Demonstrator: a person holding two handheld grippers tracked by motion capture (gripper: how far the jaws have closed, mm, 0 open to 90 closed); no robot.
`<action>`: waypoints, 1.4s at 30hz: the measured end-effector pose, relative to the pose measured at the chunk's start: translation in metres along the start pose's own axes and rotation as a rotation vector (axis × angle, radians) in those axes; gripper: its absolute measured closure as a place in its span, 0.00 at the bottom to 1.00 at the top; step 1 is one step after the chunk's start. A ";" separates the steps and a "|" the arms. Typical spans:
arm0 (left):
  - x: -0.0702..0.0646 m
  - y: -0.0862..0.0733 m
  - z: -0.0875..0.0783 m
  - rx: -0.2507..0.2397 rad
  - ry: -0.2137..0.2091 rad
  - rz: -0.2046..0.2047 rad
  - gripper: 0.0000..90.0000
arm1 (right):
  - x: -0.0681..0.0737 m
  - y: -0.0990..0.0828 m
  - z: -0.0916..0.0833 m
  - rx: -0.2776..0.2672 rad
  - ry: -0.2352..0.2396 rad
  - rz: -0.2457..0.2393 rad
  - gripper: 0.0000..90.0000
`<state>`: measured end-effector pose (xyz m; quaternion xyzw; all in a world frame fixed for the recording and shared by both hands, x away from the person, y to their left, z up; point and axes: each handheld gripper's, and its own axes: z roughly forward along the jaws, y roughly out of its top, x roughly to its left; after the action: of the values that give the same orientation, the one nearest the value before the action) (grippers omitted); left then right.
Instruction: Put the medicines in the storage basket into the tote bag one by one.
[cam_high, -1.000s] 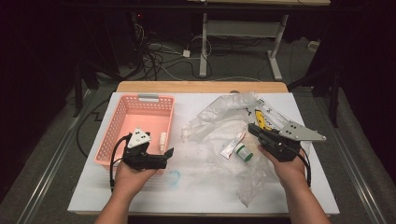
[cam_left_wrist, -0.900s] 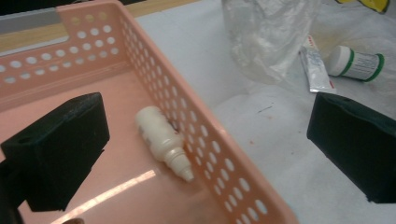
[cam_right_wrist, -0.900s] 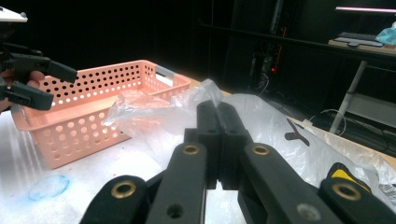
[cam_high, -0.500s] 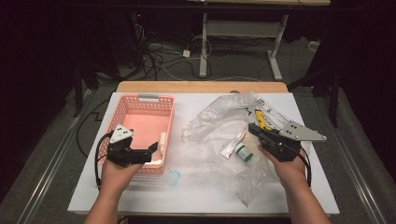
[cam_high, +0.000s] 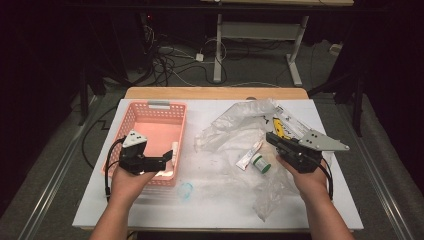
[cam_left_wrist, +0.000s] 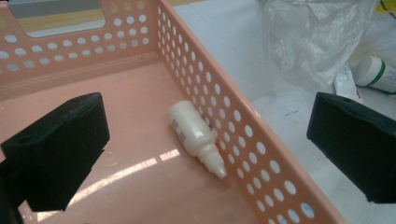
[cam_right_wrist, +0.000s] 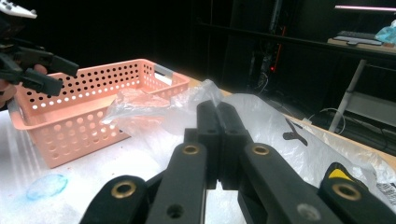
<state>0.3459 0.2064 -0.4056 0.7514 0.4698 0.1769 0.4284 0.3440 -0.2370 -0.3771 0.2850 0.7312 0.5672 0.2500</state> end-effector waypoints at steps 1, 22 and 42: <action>0.000 0.002 0.001 0.001 -0.001 0.000 0.00 | 0.000 0.000 0.001 -0.001 0.001 -0.001 1.00; 0.026 0.038 0.048 0.148 0.053 -0.041 0.02 | -0.001 -0.001 0.000 -0.001 -0.003 0.005 1.00; 0.041 0.035 0.088 0.434 -0.021 -0.129 0.24 | -0.002 0.001 -0.001 -0.009 -0.002 0.002 1.00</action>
<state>0.4440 0.1925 -0.4329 0.7962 0.5392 0.0359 0.2720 0.3443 -0.2391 -0.3760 0.2851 0.7282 0.5702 0.2516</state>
